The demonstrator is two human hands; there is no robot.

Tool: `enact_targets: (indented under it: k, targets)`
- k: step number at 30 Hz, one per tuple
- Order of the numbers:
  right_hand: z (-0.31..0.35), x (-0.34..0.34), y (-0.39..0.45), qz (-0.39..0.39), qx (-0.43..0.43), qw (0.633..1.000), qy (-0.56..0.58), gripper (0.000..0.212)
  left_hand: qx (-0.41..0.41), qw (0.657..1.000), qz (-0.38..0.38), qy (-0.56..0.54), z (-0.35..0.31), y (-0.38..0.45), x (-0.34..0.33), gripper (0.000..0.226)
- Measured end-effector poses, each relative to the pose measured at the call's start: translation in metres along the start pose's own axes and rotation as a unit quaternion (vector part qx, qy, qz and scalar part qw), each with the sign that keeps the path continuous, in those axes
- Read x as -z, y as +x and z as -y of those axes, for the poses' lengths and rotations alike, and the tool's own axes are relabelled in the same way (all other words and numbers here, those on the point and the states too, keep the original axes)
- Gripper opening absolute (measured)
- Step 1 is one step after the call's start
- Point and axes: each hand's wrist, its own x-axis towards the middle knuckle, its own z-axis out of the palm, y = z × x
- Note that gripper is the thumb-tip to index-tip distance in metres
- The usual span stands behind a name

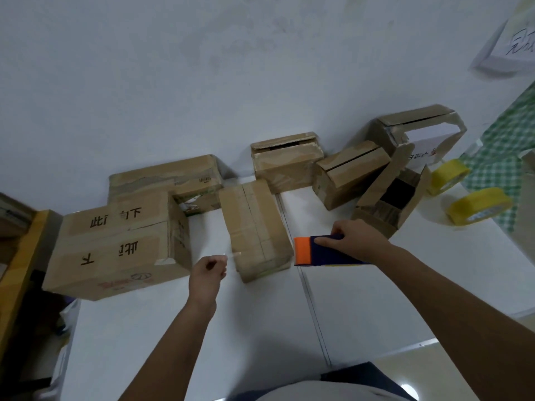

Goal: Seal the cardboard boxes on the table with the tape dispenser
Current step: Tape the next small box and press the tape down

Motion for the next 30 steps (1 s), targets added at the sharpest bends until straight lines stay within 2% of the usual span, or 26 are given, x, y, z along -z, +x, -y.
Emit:
enact_targets:
  k: [5,10,18,30]
  targets:
    - [-0.007,-0.005,-0.001,-0.007,0.025,1.000,0.005,0.048,0.009,0.999,-0.051,-0.017,0.003,0.005,0.003,0.007]
    - [-0.015,0.002,0.006,0.003,0.020,1.000,-0.020,0.051,0.005,0.998,-0.049,-0.026,0.008,0.002,-0.002,0.012]
    - [-0.006,0.007,0.024,0.010,0.028,0.998,-0.059,0.054,0.048,0.996,-0.068,-0.033,0.020,0.000,-0.010,0.016]
    - [-0.005,0.003,0.036,0.037,0.033,0.996,-0.079,0.051,0.077,0.989,-0.095,0.082,0.026,-0.003,-0.027,0.048]
